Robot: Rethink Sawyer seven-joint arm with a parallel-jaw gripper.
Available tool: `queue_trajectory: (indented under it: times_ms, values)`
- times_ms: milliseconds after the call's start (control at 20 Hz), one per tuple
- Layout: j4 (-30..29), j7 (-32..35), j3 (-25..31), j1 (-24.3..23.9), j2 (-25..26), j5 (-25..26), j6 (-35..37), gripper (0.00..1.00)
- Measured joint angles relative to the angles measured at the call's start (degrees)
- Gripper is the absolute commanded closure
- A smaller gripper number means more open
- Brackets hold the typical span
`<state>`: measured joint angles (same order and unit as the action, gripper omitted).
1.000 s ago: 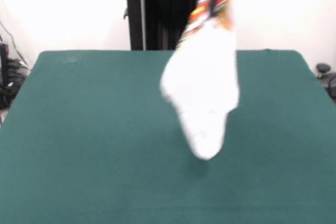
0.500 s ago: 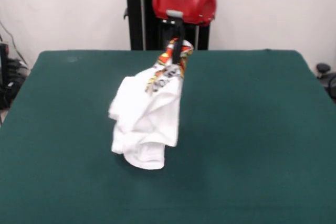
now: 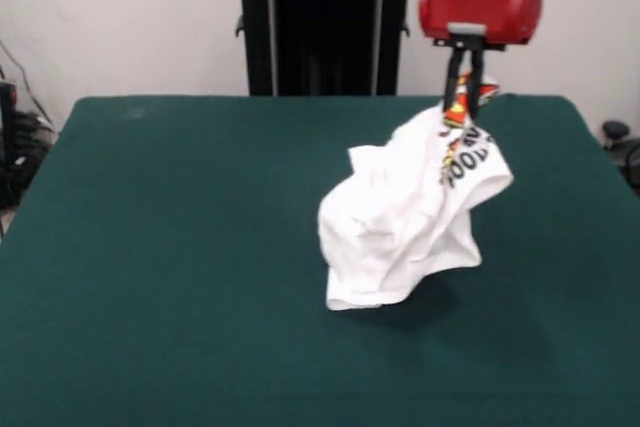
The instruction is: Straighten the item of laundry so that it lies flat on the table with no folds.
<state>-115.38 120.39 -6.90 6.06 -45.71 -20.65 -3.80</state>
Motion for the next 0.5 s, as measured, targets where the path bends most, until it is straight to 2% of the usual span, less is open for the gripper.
queue_trajectory:
  times_ms: [350,500]
  values:
    - [0.2,0.1,0.2,7.3,-0.6,-7.5,4.3,1.00]
    - [0.0,0.3,1.2,8.0,-1.6,-9.2,5.7,1.00]
